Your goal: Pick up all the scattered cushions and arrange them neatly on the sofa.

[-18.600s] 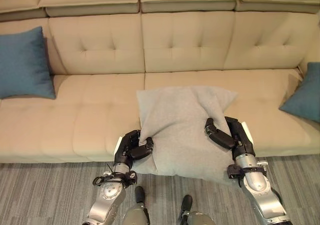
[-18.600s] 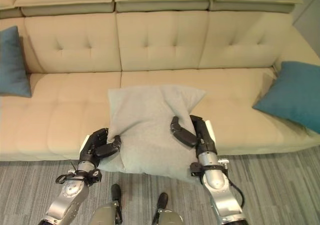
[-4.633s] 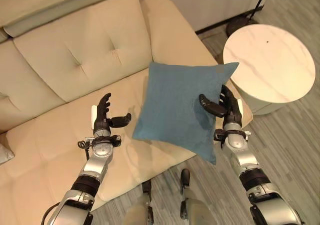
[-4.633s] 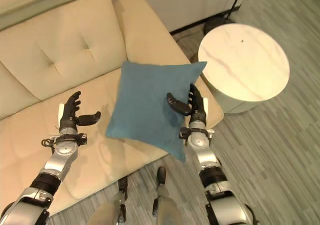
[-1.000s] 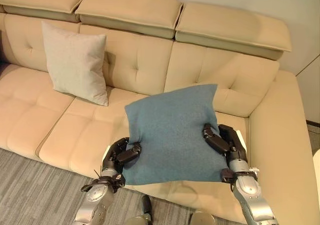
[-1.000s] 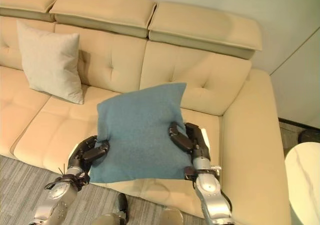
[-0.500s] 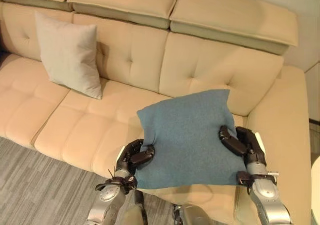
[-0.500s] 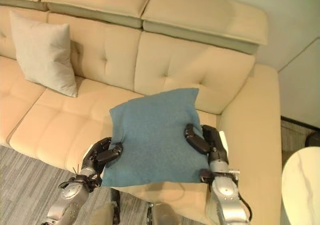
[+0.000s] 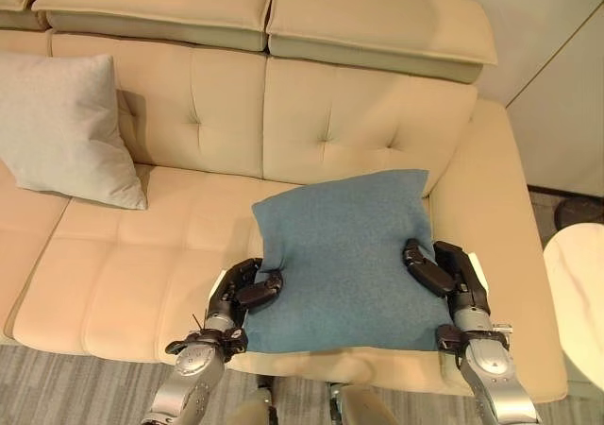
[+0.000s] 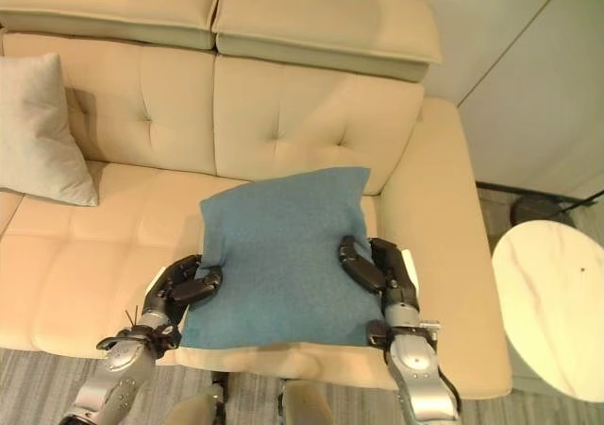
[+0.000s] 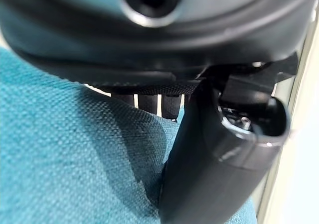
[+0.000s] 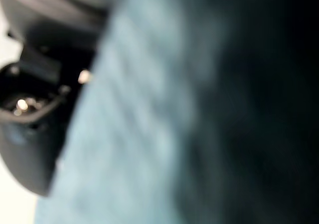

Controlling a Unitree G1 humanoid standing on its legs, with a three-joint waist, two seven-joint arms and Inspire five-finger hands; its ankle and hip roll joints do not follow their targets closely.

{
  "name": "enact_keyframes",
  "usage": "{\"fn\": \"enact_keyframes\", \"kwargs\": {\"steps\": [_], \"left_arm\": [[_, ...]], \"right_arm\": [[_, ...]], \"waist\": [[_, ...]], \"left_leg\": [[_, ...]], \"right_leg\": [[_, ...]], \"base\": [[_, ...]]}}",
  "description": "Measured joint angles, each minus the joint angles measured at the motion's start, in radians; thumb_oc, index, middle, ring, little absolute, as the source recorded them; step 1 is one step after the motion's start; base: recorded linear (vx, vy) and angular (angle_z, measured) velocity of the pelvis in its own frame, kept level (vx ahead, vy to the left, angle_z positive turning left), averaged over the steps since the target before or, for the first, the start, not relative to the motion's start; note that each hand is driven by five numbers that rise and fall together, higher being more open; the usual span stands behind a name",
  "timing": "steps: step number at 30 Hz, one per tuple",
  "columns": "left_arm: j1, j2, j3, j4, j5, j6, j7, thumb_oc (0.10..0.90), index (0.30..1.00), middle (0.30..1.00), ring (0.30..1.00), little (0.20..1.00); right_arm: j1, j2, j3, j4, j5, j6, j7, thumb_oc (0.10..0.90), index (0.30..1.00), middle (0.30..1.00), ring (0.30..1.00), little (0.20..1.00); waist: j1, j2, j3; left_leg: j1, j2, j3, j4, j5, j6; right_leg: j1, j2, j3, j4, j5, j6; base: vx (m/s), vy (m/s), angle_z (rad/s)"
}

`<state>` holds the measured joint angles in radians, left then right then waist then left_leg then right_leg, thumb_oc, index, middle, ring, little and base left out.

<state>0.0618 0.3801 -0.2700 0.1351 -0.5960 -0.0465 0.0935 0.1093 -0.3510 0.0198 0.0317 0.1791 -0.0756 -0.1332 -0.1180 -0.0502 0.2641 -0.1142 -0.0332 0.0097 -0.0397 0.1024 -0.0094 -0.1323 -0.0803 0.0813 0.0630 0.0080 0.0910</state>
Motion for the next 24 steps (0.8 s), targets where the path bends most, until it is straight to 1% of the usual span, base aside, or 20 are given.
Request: {"fn": "enact_keyframes", "kwargs": {"steps": [1,2,3,4,5,6,7,9,10,12,13,15,16,17,19,20,22,23,24], "left_arm": [[0.001,0.019,0.010,0.000,0.001,0.000,0.000,0.400,0.300,0.300,0.300,0.300],[0.001,0.030,0.013,0.000,0.004,0.000,0.001,0.400,0.300,0.300,0.300,0.300],[0.000,0.037,0.019,0.000,0.014,0.000,0.002,0.400,0.300,0.300,0.300,0.300],[0.001,0.046,0.038,0.001,0.032,-0.001,0.008,0.400,0.300,0.300,0.300,0.300],[-0.001,0.047,0.052,0.002,0.049,-0.001,0.016,0.400,0.300,0.300,0.300,0.300],[-0.007,0.049,0.056,0.002,0.056,-0.001,0.025,0.400,0.300,0.300,0.300,0.300],[-0.020,0.046,0.064,0.002,0.076,-0.001,0.032,0.400,0.300,0.300,0.300,0.300],[-0.045,0.039,0.067,0.001,0.105,-0.010,0.046,0.400,0.300,0.300,0.300,0.300],[-0.052,0.037,0.075,0.000,0.111,-0.018,0.054,0.400,0.300,0.300,0.300,0.300],[-0.103,0.033,0.069,0.001,0.133,-0.020,0.082,0.400,0.300,0.300,0.300,0.300],[-0.136,0.031,0.069,0.001,0.149,-0.021,0.105,0.400,0.300,0.300,0.300,0.300],[-0.208,0.032,0.064,0.004,0.171,-0.021,0.150,0.400,0.300,0.300,0.300,0.300],[-0.284,0.035,0.061,0.013,0.195,-0.021,0.194,0.400,0.300,0.300,0.300,0.300],[-0.328,0.035,0.061,0.013,0.209,-0.025,0.220,0.400,0.300,0.300,0.300,0.300],[-0.402,0.037,0.051,0.016,0.226,-0.033,0.260,0.400,0.300,0.300,0.300,0.300],[-0.484,0.040,0.039,0.023,0.245,-0.046,0.312,0.400,0.300,0.300,0.300,0.300],[-0.572,0.042,0.035,0.034,0.248,-0.055,0.361,0.400,0.300,0.300,0.300,0.300],[-0.645,0.041,0.019,0.071,0.249,-0.066,0.390,0.400,0.300,0.300,0.300,0.300],[-0.687,0.041,0.010,0.093,0.258,-0.074,0.411,0.400,0.300,0.300,0.300,0.300]], "right_arm": [[-0.010,0.017,0.013,0.000,-0.003,0.000,0.000,0.400,0.300,0.300,0.300,0.300],[-0.016,0.022,0.020,0.000,-0.005,0.000,0.001,0.400,0.300,0.300,0.300,0.300],[-0.022,0.027,0.029,0.000,-0.006,0.000,0.000,0.400,0.300,0.300,0.300,0.300],[-0.049,0.039,0.047,0.009,-0.008,0.000,-0.001,0.400,0.300,0.300,0.300,0.300],[-0.071,0.047,0.060,0.018,-0.008,0.000,-0.001,0.400,0.300,0.300,0.300,0.300],[-0.081,0.054,0.063,0.027,-0.008,0.000,-0.002,0.400,0.300,0.300,0.300,0.300],[-0.101,0.057,0.066,0.047,-0.008,0.000,-0.005,0.400,0.300,0.300,0.300,0.300],[-0.125,0.045,0.060,0.061,-0.008,0.000,-0.014,0.400,0.300,0.300,0.300,0.300],[-0.140,0.044,0.061,0.069,-0.009,0.000,-0.024,0.400,0.300,0.300,0.300,0.300],[-0.206,0.022,0.069,0.080,-0.013,0.000,-0.052,0.400,0.300,0.300,0.300,0.300],[-0.243,0.011,0.073,0.081,-0.015,0.000,-0.068,0.400,0.300,0.300,0.300,0.300],[-0.314,0.004,0.074,0.084,-0.017,0.000,-0.100,0.400,0.300,0.300,0.300,0.300],[-0.392,-0.006,0.083,0.109,-0.019,-0.001,-0.136,0.400,0.300,0.300,0.300,0.300],[-0.431,-0.014,0.081,0.119,-0.020,-0.001,-0.155,0.400,0.300,0.300,0.300,0.300],[-0.486,-0.040,0.085,0.122,-0.025,-0.001,-0.193,0.400,0.300,0.300,0.300,0.300],[-0.555,-0.070,0.095,0.126,-0.045,-0.002,-0.240,0.400,0.300,0.300,0.300,0.300],[-0.651,-0.099,0.110,0.158,-0.066,-0.004,-0.284,0.400,0.300,0.300,0.300,0.300],[-0.714,-0.108,0.111,0.190,-0.077,-0.004,-0.314,0.400,0.300,0.300,0.300,0.300],[-0.743,-0.109,0.109,0.200,-0.091,-0.005,-0.339,0.400,0.300,0.300,0.300,0.300]], "waist": [[0.014,-0.001,0.000],[0.026,0.000,0.000],[0.028,0.000,0.000],[0.052,-0.001,0.000],[0.056,0.000,0.000],[0.057,0.000,0.000],[0.059,0.000,0.000],[0.054,0.003,0.002],[0.058,0.004,0.002],[0.057,0.005,0.002],[0.055,0.007,0.003],[0.054,0.011,0.006],[0.054,0.012,0.006],[0.054,0.016,0.007],[0.055,0.028,0.014],[0.057,0.044,0.013],[0.059,0.059,0.014],[0.067,0.068,0.012],[0.074,0.073,0.013]], "left_leg": [[0.001,-0.002,0.032,-0.009,0.001,0.007],[0.005,-0.001,0.045,-0.018,0.005,0.013],[0.004,-0.004,0.062,-0.019,0.004,0.013],[0.004,0.007,0.107,-0.028,0.004,0.018],[0.005,0.011,0.126,-0.033,0.005,0.020],[0.005,0.011,0.130,-0.035,0.005,0.020],[0.007,0.015,0.132,-0.037,0.005,0.020],[0.005,0.023,0.120,-0.041,0.010,0.013],[0.005,0.028,0.120,-0.042,0.012,0.011],[-0.009,0.037,0.121,-0.048,0.018,0.002],[-0.018,0.042,0.119,-0.048,0.021,-0.002],[-0.032,0.051,0.118,-0.048,0.024,-0.007],[-0.045,0.057,0.117,-0.048,0.029,-0.013],[-0.051,0.060,0.114,-0.048,0.032,-0.015],[-0.057,0.065,0.105,-0.048,0.034,-0.017],[-0.073,0.067,0.098,-0.048,0.037,-0.021],[-0.093,0.069,0.094,-0.048,0.042,-0.022],[-0.104,0.071,0.092,-0.048,0.044,-0.022],[-0.106,0.073,0.092,-0.048,0.044,-0.022]], "right_leg": [[-0.021,-0.001,0.009,0.008,0.006,0.008],[-0.029,-0.007,0.009,0.011,0.007,0.009],[-0.039,-0.011,0.006,0.005,0.019,0.014],[-0.069,-0.014,-0.031,0.014,0.035,0.021],[-0.073,-0.027,-0.089,0.000,0.043,0.020],[-0.068,-0.039,-0.126,-0.017,0.053,0.023],[-0.055,-0.048,-0.184,-0.047,0.079,0.021],[-0.036,-0.032,-0.187,-0.086,0.104,0.000],[-0.034,-0.027,-0.190,-0.093,0.109,-0.005],[-0.035,-0.014,-0.190,-0.127,0.128,-0.021],[-0.035,-0.009,-0.191,-0.146,0.140,-0.031],[-0.044,0.000,-0.193,-0.155,0.150,-0.035],[-0.057,0.007,-0.195,-0.155,0.157,-0.043],[-0.063,0.010,-0.200,-0.155,0.158,-0.045],[-0.065,0.014,-0.211,-0.155,0.158,-0.045],[-0.078,0.017,-0.214,-0.155,0.158,-0.045],[-0.096,0.019,-0.215,-0.154,0.158,-0.046],[-0.106,0.022,-0.216,-0.154,0.159,-0.047],[-0.108,0.022,-0.215,-0.154,0.159,-0.047]], "base": [[-0.07,0.101,-0.51],[-0.07,0.062,-0.55],[-0.06,0.022,-0.74],[-0.02,-0.015,-0.82],[0.00,-0.030,-0.75],[0.02,-0.015,-0.39],[0.01,0.001,-0.06],[0.00,-0.013,0.04],[0.00,-0.034,-0.01],[0.02,-0.031,-0.05],[0.06,-0.053,-0.03],[0.02,-0.057,-0.02],[0.00,-0.051,0.02],[0.00,-0.041,0.07],[-0.02,-0.047,0.12],[-0.02,-0.072,0.10],[-0.01,-0.050,0.06],[-0.01,-0.040,0.00],[-0.02,-0.049,-0.01]]}}
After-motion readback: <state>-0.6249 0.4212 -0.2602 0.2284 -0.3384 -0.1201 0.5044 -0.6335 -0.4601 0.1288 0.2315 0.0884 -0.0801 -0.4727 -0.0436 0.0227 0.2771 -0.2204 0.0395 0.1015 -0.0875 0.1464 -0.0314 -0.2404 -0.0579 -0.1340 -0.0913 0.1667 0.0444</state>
